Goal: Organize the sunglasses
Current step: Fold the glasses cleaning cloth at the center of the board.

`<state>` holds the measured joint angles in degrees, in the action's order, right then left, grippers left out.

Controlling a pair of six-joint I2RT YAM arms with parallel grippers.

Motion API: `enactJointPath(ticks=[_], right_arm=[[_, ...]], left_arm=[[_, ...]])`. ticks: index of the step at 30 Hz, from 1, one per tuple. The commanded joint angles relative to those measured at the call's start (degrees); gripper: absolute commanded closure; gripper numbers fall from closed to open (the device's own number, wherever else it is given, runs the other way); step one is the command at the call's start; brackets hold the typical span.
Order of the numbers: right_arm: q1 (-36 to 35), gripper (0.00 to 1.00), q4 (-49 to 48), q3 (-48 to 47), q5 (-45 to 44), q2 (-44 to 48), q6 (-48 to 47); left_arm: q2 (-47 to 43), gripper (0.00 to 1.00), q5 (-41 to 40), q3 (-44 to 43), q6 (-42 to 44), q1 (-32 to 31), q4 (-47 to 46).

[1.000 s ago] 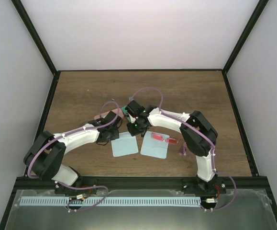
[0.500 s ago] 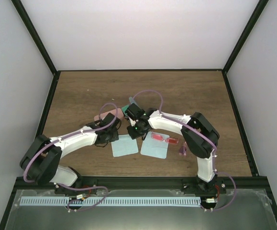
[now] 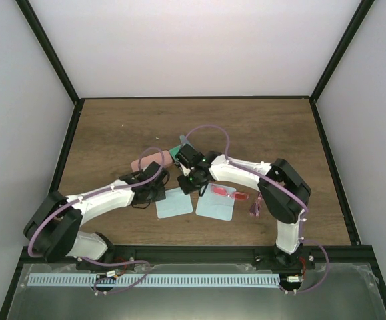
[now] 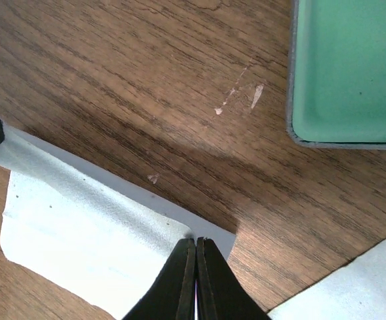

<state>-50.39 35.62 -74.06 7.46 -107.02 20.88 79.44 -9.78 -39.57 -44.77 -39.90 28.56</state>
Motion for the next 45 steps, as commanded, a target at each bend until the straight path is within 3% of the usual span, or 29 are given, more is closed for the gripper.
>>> enactJointPath(ticks=[1,45], right_arm=[[-0.26,0.99,1.44,0.34,-1.14,2.08,0.69],[-4.09,0.99,0.96,8.13,-2.16,5.66,3.0]], left_arm=[[-1.43,0.96,-0.53,0.87,-0.36,-0.82,1.1],[-6.87,0.96,-0.51,6.5,-5.43,-5.62,2.0]])
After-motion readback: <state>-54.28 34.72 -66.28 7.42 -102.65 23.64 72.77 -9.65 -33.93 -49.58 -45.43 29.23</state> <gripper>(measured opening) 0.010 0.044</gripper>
